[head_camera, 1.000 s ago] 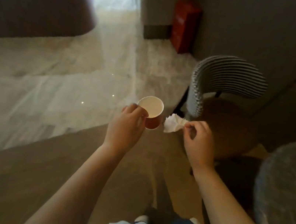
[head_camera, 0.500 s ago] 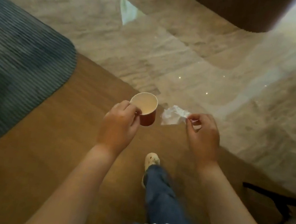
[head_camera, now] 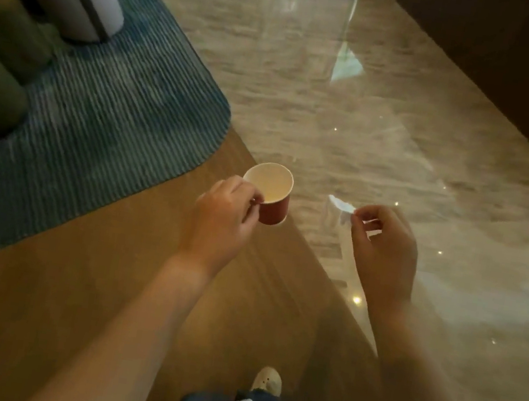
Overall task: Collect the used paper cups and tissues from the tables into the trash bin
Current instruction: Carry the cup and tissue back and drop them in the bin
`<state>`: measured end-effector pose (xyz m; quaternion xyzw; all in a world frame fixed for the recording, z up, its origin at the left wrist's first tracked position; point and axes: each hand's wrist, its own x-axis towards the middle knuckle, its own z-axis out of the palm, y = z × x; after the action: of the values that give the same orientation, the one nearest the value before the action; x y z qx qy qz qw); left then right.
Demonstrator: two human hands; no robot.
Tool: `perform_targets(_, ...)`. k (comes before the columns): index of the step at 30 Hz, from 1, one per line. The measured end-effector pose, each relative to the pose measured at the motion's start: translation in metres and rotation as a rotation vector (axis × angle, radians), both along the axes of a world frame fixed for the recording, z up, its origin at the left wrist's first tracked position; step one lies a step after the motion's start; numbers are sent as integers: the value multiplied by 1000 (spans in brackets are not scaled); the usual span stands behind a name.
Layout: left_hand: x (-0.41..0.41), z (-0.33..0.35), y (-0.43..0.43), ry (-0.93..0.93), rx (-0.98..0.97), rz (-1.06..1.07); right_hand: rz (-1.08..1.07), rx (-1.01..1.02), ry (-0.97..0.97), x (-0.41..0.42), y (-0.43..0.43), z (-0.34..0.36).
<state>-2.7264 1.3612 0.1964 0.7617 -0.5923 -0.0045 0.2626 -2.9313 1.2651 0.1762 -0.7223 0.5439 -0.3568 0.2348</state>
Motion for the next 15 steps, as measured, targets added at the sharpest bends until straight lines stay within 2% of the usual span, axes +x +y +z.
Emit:
perform_targets(3, 41, 13, -15, -46, -13, 125, 78, 8, -34, 45, -37, 5)
perform_targets(10, 144, 14, -61, 35, -69, 347, 326, 39, 21, 168, -123, 8)
perform_targets(15, 240, 15, -147, 47, -57, 330, 356, -10, -11, 273, -210, 24)
